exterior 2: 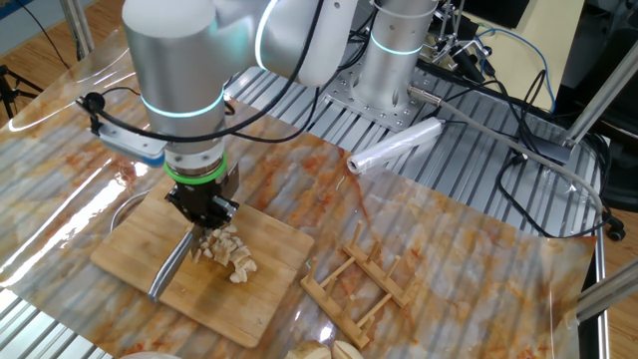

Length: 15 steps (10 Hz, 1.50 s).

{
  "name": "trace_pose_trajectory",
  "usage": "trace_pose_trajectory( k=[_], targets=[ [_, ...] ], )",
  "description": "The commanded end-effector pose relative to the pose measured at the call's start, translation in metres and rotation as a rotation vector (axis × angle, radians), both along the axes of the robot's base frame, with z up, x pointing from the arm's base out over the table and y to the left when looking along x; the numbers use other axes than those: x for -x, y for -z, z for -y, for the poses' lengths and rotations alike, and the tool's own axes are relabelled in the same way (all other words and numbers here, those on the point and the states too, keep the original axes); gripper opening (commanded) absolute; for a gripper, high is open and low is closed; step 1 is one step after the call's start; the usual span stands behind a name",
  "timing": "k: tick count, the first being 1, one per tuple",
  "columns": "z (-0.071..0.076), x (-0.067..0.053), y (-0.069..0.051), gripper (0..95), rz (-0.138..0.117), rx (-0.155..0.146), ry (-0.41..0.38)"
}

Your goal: Slice the lotus root

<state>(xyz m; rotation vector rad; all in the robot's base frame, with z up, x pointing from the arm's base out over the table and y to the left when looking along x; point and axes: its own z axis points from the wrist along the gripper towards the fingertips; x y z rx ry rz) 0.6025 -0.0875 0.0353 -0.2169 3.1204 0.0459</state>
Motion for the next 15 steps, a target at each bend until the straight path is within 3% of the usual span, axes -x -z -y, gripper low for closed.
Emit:
trace_pose_trajectory(
  k=[1,6,11,15],
  targets=[
    [-0.005,-0.001,-0.002,0.0,-0.004,-0.002,0.016],
    [-0.007,0.0,-0.01,0.0,-0.008,0.004,0.014],
    [0.012,0.0,-0.033,0.0,-0.021,0.014,-0.005],
    [0.02,-0.001,-0.032,0.0,-0.017,0.012,-0.014]
  ],
)
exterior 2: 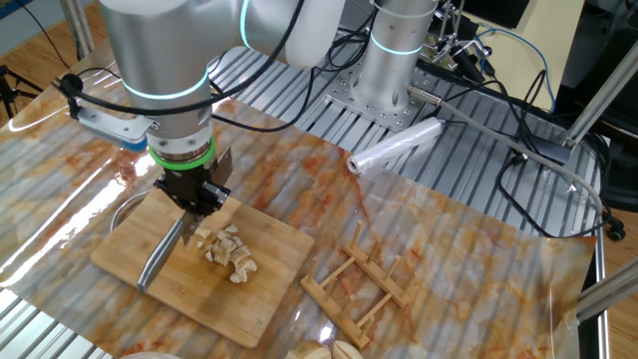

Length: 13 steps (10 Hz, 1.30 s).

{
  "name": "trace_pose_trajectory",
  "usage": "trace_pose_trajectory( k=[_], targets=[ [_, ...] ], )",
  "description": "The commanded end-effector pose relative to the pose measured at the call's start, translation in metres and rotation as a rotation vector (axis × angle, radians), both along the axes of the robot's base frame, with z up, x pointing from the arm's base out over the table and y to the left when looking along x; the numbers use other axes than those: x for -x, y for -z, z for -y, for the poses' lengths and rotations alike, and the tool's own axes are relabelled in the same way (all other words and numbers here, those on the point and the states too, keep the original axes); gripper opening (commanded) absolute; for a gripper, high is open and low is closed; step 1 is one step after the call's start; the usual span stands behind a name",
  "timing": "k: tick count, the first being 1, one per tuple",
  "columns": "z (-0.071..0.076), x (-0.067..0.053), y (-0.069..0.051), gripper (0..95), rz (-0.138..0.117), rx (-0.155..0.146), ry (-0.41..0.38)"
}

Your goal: Slice the lotus root

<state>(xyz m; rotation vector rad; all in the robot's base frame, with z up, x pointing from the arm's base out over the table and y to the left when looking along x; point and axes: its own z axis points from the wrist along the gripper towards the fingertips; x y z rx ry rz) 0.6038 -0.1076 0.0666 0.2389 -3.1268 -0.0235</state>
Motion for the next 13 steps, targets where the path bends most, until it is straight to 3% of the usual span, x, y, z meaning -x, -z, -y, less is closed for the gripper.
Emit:
trace_pose_trajectory(
  k=[1,2,4,5,6,13],
  targets=[
    [0.0,0.0,-0.001,0.0,0.001,-0.004,-0.001],
    [-0.001,0.0,0.001,0.0,0.0,-0.005,-0.001],
    [-0.003,0.003,0.02,0.0,0.009,-0.01,-0.005],
    [-0.005,0.005,0.039,0.0,0.024,-0.034,-0.001],
    [-0.005,0.005,0.043,0.0,0.027,-0.045,0.0],
    [-0.014,0.001,0.031,0.0,0.013,-0.034,0.03]
  ],
)
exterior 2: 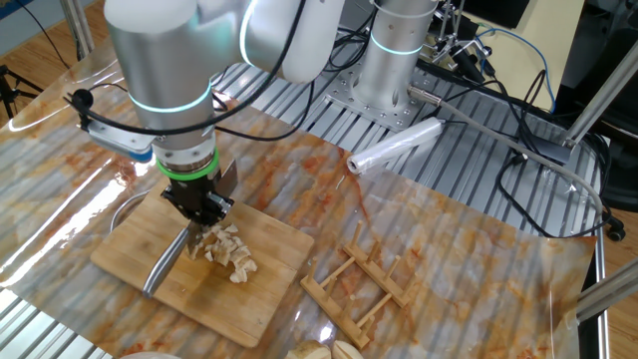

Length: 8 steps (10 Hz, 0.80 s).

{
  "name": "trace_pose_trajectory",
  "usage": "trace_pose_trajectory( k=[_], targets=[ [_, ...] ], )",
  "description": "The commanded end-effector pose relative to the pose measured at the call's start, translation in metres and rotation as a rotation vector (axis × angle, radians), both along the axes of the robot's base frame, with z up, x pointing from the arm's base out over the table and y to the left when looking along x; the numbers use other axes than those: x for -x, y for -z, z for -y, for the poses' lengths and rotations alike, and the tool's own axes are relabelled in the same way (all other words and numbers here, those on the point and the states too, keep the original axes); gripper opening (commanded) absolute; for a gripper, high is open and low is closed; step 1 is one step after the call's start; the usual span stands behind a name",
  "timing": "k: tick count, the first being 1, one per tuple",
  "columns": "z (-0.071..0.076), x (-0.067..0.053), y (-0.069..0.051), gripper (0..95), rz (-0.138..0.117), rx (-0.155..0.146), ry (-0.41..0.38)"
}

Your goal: Slice the lotus root

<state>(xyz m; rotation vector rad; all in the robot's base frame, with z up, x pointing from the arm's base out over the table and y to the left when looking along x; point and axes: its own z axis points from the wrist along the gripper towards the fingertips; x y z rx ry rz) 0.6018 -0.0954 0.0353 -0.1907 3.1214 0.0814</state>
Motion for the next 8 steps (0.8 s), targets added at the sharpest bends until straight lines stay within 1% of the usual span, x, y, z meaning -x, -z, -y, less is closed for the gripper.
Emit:
trace_pose_trajectory(
  k=[1,4,5,6,7,8],
  targets=[
    [-0.002,-0.002,-0.002,0.0,-0.004,0.003,0.001],
    [-0.004,-0.003,-0.004,0.0,-0.003,0.007,-0.004],
    [-0.003,-0.002,-0.008,0.0,-0.005,0.014,-0.008],
    [-0.003,-0.002,-0.011,0.0,-0.009,0.015,-0.009],
    [-0.002,-0.002,-0.014,0.0,-0.01,0.024,-0.011],
    [-0.001,-0.001,-0.021,0.0,-0.016,0.029,-0.013]
  ],
)
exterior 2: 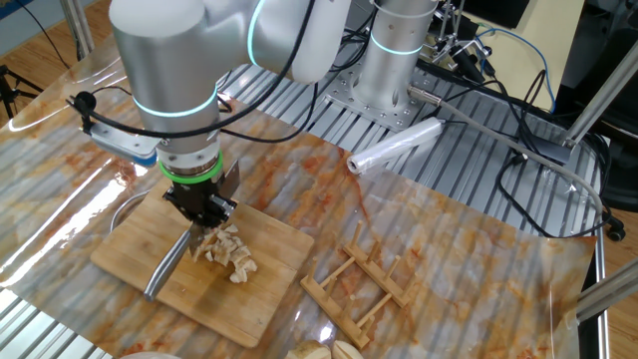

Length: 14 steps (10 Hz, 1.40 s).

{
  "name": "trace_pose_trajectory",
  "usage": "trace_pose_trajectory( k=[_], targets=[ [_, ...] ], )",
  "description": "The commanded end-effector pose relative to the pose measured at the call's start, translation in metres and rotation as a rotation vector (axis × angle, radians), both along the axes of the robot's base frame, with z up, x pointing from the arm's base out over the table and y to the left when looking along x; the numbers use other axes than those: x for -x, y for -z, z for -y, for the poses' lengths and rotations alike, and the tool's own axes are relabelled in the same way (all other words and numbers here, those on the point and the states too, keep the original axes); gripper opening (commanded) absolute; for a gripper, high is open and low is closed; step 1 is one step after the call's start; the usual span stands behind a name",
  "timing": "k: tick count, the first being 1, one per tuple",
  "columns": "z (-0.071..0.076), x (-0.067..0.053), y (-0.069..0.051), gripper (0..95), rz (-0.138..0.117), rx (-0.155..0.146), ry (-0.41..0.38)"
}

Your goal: Slice the lotus root

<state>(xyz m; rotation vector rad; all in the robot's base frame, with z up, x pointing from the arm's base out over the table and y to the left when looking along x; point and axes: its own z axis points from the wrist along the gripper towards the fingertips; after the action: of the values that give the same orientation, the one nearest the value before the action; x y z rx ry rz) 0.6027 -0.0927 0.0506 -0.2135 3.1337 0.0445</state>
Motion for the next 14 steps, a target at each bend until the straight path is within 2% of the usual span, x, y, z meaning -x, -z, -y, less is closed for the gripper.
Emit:
trace_pose_trajectory(
  k=[1,2,3,7,9,11,14],
  targets=[
    [0.003,0.0,-0.008,0.0,-0.008,0.007,0.0],
    [0.007,0.0,-0.013,0.0,-0.009,0.025,-0.02],
    [0.015,0.0,-0.014,0.0,-0.01,0.019,-0.037],
    [0.016,-0.001,-0.015,0.0,-0.007,0.029,-0.044],
    [0.016,-0.001,-0.015,0.0,-0.008,0.059,-0.062],
    [0.018,-0.002,-0.014,0.0,-0.006,0.041,-0.052],
    [0.019,-0.003,-0.013,0.0,-0.005,0.04,-0.054]
  ],
)
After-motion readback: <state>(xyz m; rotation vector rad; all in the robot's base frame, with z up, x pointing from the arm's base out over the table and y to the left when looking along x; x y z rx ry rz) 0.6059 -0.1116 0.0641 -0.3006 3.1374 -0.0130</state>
